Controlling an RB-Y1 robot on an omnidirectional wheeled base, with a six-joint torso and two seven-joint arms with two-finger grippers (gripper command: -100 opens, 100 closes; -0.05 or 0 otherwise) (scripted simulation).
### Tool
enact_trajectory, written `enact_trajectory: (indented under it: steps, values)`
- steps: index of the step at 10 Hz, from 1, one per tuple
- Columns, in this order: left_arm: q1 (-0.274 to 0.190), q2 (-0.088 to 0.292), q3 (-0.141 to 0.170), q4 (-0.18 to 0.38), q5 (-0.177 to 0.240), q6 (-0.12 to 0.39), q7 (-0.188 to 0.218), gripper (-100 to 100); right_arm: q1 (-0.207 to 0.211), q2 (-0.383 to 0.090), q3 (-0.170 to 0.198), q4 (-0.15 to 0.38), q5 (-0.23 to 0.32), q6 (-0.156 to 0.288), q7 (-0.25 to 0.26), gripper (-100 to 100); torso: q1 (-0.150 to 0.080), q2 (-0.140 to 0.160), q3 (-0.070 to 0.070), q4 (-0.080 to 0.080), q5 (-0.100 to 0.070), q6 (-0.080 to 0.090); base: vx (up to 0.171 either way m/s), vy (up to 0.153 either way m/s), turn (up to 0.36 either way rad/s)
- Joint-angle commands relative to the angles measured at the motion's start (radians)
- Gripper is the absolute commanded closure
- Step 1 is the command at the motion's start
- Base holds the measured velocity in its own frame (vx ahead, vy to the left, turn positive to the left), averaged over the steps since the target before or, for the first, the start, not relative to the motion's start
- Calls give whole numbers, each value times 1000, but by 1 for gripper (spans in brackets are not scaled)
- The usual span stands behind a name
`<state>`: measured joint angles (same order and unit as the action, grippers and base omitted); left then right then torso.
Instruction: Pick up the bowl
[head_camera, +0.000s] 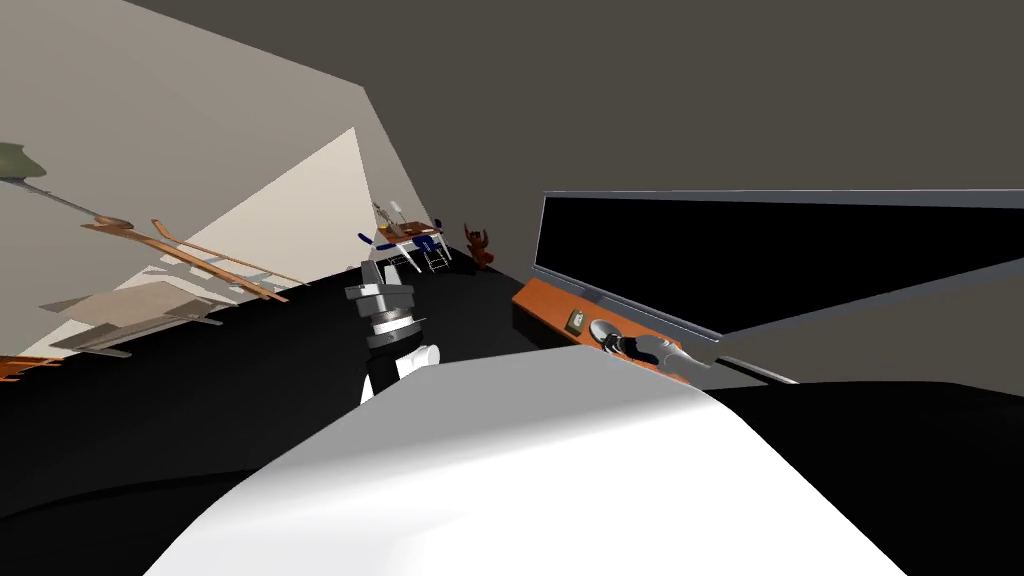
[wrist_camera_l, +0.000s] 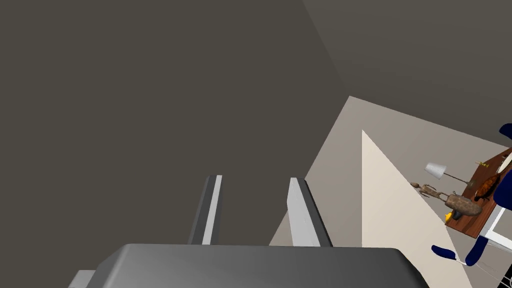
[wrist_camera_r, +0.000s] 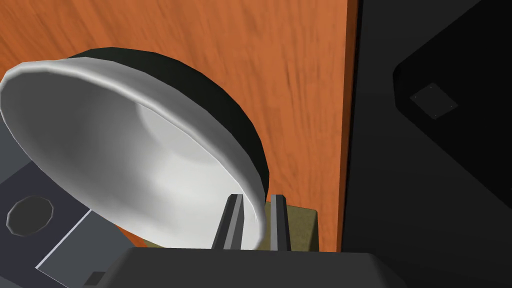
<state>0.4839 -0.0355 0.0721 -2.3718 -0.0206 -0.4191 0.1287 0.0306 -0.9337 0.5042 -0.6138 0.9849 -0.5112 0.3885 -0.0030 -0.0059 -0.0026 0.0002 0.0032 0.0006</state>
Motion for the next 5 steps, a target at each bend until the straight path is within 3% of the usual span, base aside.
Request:
enact_trajectory:
  steps: [1, 2, 3, 4, 5]
  values:
    - [0, 0, 0, 0, 0, 0, 0, 0, -18, -4, 0, -8, 34, -15, 4, 100, 0, 0, 0, 0, 0, 0, 89, 33, -328]
    - [0, 0, 0, 0, 0, 0, 0, 0, -66, -3, 8, 4, 70, -47, 11, 100, 1, 0, 0, 0, 0, 0, 124, 71, -467]
    - [0, 0, 0, 0, 0, 0, 0, 0, -70, -3, 8, 4, 94, -47, 11, 100, 3, -2, -1, 0, 1, 0, 103, 75, -366]
    - [0, 0, 0, 0, 0, 0, 0, 0, -107, -1, 15, 16, 133, -79, 17, 100, 4, -1, -1, 0, 1, 0, 112, 61, -428]
    - [0, 0, 0, 0, 0, 0, 0, 0, -122, -1, 15, 16, 154, -79, 17, 100, 3, -1, -1, 0, 2, 1, 94, 41, -342]
